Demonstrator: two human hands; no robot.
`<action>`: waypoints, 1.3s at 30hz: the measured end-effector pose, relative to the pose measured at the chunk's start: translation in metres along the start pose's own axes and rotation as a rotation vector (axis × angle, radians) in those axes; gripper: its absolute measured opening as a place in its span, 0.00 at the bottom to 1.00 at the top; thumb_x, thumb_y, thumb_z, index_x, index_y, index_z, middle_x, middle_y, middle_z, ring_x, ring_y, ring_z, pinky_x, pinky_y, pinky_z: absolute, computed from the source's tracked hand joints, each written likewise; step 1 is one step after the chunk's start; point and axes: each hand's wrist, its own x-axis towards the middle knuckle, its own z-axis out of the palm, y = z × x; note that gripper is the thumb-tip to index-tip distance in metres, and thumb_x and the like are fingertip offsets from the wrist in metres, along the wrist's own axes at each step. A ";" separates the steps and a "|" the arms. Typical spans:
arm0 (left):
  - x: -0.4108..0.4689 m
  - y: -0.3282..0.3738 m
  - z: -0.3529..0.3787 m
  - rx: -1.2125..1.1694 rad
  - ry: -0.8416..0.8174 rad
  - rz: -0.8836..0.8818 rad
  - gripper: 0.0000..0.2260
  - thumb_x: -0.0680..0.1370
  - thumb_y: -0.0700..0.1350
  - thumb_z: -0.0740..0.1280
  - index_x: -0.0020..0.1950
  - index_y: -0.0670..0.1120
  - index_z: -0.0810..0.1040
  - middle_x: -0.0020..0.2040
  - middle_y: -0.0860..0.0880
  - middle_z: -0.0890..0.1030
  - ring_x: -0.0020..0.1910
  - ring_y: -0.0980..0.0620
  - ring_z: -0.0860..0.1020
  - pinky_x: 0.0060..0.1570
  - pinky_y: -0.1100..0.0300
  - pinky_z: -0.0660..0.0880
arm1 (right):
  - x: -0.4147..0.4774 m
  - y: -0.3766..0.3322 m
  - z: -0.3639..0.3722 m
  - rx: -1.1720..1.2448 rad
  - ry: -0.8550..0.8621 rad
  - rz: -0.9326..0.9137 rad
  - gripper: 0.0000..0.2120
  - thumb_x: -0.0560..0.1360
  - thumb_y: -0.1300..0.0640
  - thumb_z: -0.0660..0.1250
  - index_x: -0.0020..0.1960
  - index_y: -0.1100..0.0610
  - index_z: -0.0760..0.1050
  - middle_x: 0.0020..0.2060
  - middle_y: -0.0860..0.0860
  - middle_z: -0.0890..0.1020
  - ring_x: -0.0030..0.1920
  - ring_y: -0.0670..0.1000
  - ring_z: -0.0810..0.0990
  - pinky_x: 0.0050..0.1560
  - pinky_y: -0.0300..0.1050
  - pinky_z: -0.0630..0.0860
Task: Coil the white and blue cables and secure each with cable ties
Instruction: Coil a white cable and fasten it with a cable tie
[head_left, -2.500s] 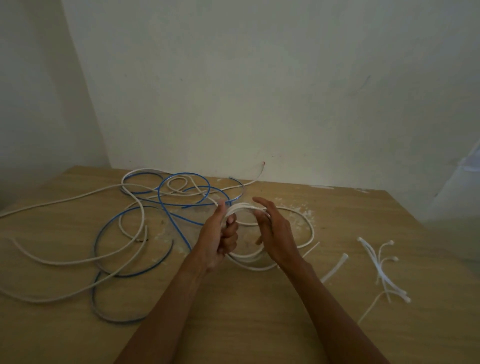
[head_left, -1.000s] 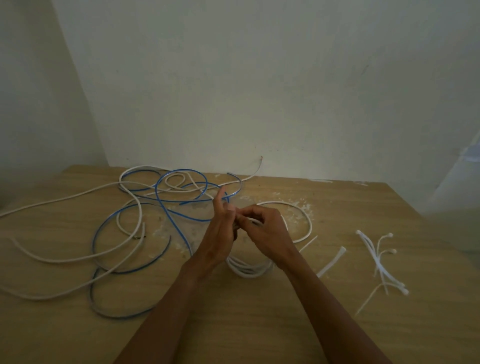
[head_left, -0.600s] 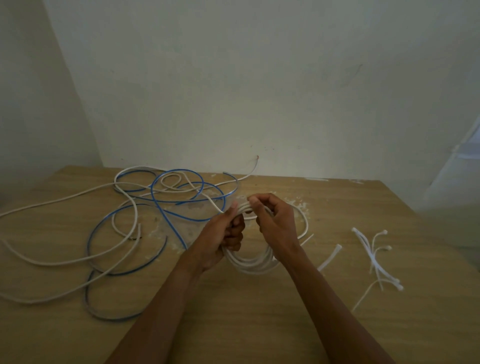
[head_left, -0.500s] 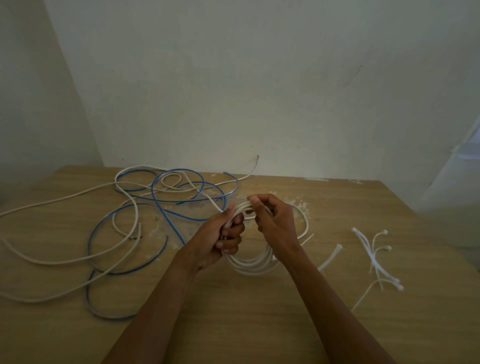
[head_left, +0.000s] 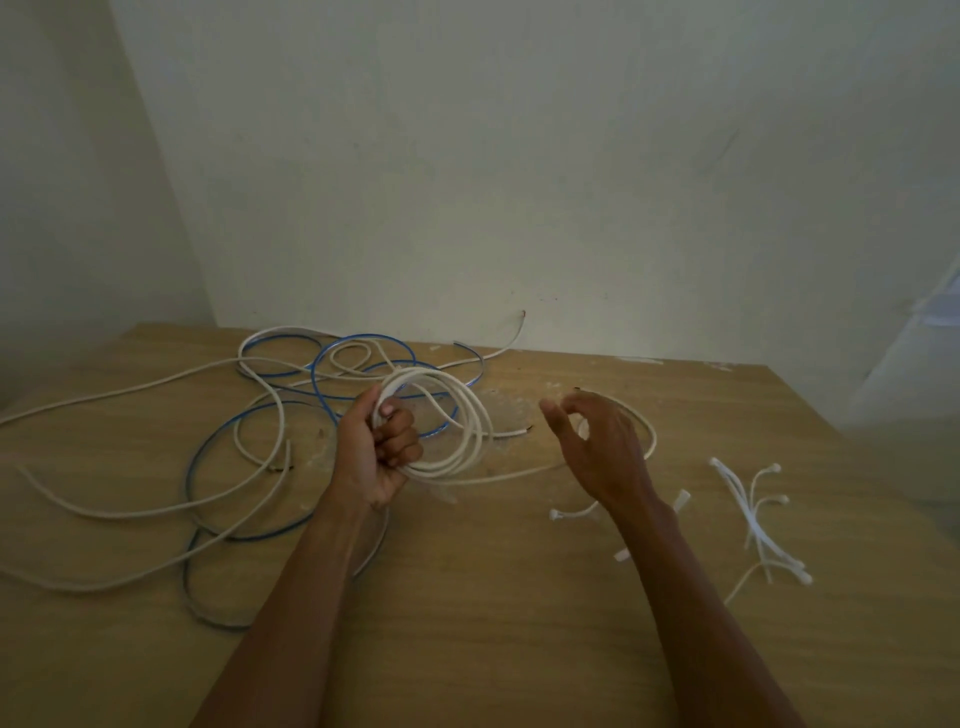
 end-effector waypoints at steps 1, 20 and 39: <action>0.000 0.001 -0.002 -0.007 0.009 0.011 0.15 0.79 0.53 0.59 0.34 0.49 0.64 0.21 0.54 0.60 0.22 0.56 0.48 0.17 0.65 0.53 | -0.001 0.001 0.004 0.023 0.072 -0.020 0.19 0.78 0.39 0.64 0.51 0.53 0.81 0.57 0.54 0.83 0.63 0.56 0.78 0.64 0.57 0.73; 0.003 -0.009 0.004 0.095 0.079 0.028 0.19 0.85 0.51 0.54 0.34 0.49 0.62 0.21 0.54 0.58 0.16 0.59 0.56 0.15 0.68 0.53 | 0.068 0.000 -0.029 0.744 0.163 0.521 0.04 0.80 0.59 0.68 0.46 0.57 0.78 0.34 0.53 0.81 0.28 0.47 0.77 0.28 0.39 0.71; 0.006 -0.023 0.009 0.367 0.203 0.297 0.18 0.86 0.48 0.53 0.35 0.50 0.61 0.24 0.53 0.57 0.19 0.57 0.53 0.22 0.64 0.50 | 0.066 -0.054 -0.046 1.505 -0.168 0.618 0.10 0.82 0.62 0.62 0.60 0.66 0.74 0.47 0.60 0.83 0.38 0.51 0.85 0.34 0.37 0.81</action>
